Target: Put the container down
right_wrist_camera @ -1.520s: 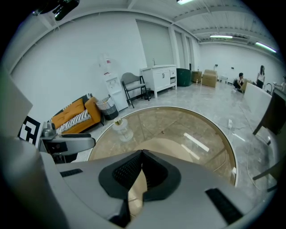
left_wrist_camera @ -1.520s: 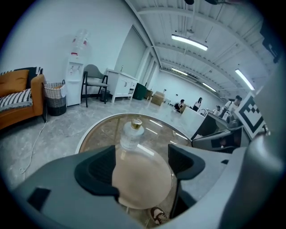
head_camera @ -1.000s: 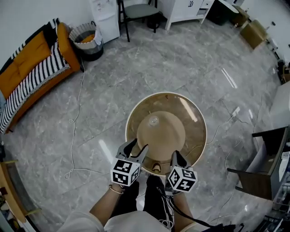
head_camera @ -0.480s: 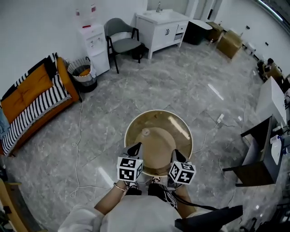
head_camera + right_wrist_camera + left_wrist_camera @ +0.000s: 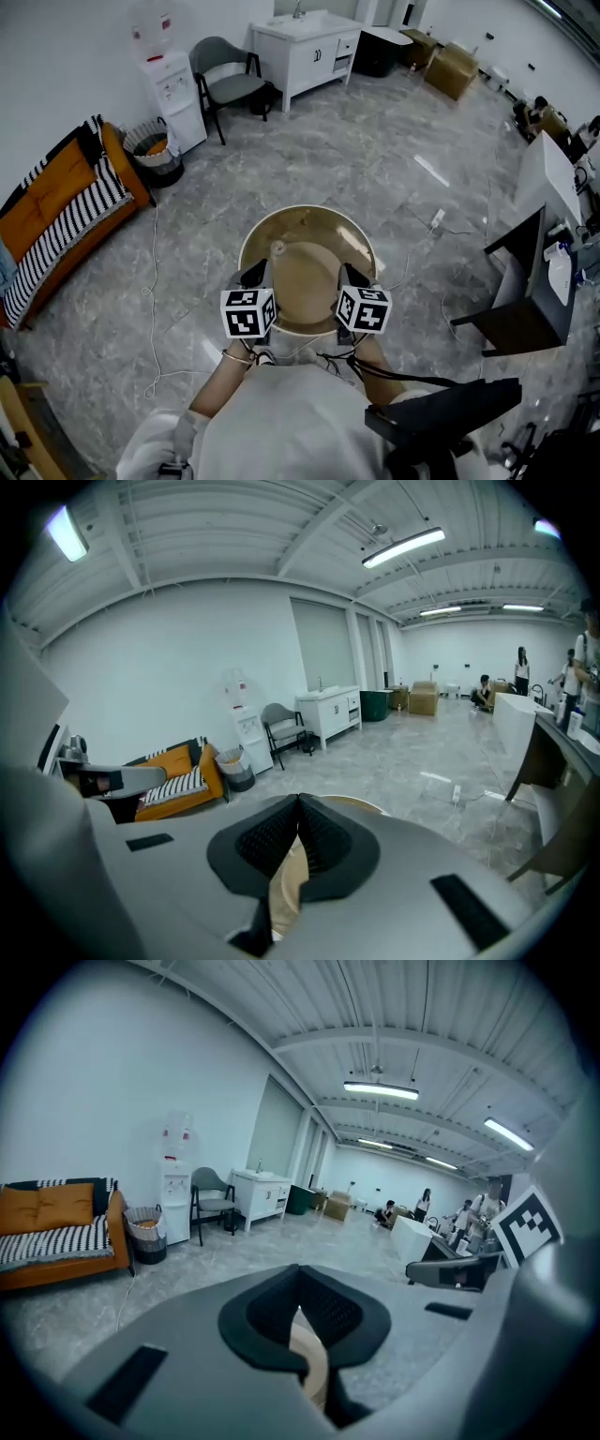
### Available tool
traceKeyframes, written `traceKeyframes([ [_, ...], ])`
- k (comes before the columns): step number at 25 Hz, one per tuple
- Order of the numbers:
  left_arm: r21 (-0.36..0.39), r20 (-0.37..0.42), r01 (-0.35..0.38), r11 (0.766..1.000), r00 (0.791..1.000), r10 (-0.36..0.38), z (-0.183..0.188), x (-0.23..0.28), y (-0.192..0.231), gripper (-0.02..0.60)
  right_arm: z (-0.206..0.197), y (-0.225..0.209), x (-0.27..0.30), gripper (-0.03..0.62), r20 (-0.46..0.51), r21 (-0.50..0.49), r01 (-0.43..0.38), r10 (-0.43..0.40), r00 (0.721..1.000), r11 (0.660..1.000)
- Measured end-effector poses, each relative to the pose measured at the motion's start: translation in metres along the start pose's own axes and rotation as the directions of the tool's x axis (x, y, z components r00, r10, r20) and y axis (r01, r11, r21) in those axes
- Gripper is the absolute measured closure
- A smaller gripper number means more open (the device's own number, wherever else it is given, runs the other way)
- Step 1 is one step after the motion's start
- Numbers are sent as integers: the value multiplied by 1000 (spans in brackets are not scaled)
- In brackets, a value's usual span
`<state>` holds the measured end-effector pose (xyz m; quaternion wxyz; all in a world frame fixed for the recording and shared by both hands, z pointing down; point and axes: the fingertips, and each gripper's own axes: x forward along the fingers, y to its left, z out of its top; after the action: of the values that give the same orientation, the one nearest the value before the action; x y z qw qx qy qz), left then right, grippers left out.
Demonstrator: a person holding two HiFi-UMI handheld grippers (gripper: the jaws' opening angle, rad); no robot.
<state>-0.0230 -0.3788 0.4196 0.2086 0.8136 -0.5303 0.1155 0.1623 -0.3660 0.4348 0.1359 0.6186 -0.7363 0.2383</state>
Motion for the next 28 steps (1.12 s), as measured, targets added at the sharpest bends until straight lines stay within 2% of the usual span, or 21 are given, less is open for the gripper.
traceKeyframes([
  [4,5,-14,-33,999,999,33,1,1,-9,574,12,-10,-9,571,11,-42,-21,22,1000,999],
  [7,-20,-39,-10,1000,999,9,0,9,-16,574,14,-19,-10,571,15,-27,-27,27,1000,999],
  [10,-7,-22,-4,1000,1000,4,11,8,-24,574,14,-23,-11,571,15,-38,-38,38,999,999],
  [16,-6,-33,-46,999,998,45,6,-2,-15,574,13,-16,-14,571,29,-85,-46,49,998,995],
  [28,-2,-30,-64,998,997,64,2,-6,-13,574,7,-13,-16,571,18,-81,-39,41,999,996],
])
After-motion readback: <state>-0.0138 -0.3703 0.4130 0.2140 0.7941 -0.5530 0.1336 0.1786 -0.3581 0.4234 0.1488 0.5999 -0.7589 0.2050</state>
